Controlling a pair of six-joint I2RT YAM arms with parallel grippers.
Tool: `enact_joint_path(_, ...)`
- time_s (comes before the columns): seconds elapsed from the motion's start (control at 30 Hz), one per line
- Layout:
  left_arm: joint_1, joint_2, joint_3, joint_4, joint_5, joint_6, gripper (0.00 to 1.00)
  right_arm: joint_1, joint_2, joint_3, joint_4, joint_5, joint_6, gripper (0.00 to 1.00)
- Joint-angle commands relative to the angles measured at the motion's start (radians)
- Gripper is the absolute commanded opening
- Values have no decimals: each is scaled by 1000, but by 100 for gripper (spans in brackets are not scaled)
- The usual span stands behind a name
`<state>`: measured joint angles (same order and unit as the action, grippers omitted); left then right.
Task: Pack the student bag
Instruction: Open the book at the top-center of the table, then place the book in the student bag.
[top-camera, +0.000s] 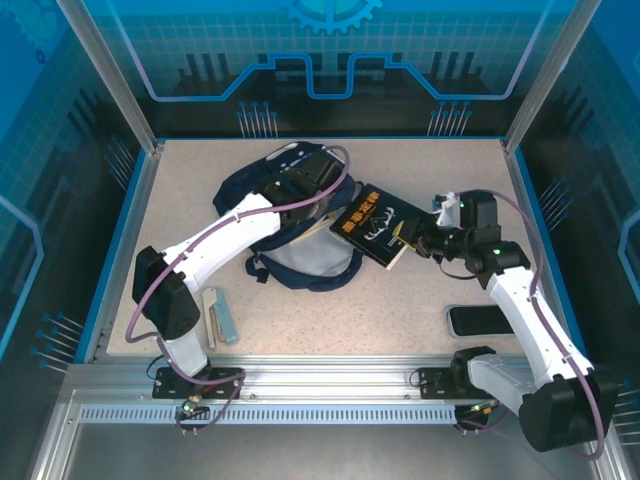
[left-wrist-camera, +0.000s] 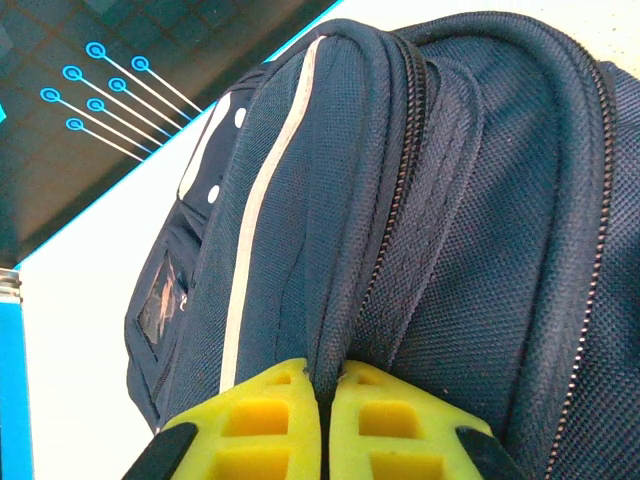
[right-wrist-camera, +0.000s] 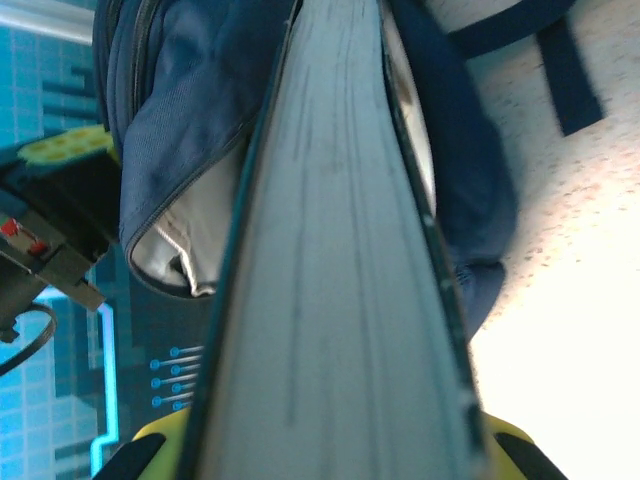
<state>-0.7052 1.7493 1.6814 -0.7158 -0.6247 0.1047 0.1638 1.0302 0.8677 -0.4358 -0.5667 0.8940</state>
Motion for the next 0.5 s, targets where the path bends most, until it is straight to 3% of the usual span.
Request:
enact_joint_path(0.0, -6, -24, 94, 124, -40, -66, 0, 66, 34, -34, 208, -33, 77, 10)
enact_joint_path(0.23, -6, -49, 96, 88, -15, -127, 0, 207, 220, -14, 445, 14, 221, 10)
enact_joint_path(0.47, -6, -62, 113, 66, 36, -141, 0, 282, 392, 78, 587, 119, 262, 10)
